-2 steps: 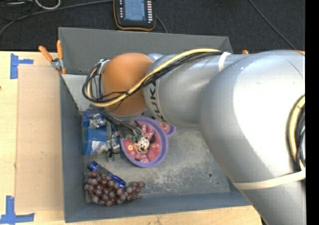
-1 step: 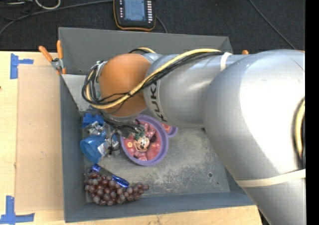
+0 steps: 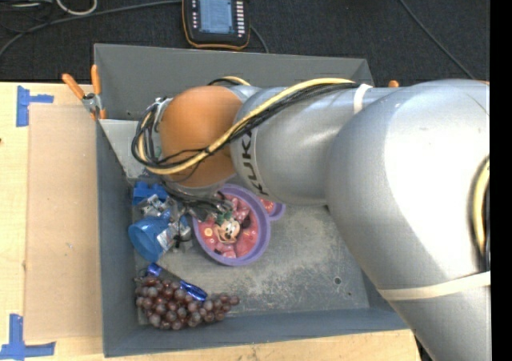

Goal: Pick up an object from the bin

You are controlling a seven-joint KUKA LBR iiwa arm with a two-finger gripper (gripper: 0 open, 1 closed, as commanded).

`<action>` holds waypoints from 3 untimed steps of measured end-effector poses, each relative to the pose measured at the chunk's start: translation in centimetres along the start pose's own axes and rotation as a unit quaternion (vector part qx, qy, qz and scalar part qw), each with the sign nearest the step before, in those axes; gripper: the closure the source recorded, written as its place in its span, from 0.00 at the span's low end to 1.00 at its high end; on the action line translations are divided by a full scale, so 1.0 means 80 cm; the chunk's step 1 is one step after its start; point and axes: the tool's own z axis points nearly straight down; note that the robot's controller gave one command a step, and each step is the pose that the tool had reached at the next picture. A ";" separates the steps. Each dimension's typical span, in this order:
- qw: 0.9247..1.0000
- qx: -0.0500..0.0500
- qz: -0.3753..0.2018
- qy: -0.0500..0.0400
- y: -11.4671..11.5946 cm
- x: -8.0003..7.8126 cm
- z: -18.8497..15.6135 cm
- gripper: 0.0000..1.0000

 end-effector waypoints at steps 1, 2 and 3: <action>1.000 0.005 0.015 0.002 0.009 0.000 0.002 1.00; 1.000 0.004 0.008 0.000 0.012 0.005 0.002 1.00; 0.996 0.008 -0.092 -0.009 0.068 0.095 -0.002 1.00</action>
Offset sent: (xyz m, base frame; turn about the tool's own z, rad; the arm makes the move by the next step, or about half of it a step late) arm -0.0211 0.0094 -0.0033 -0.0184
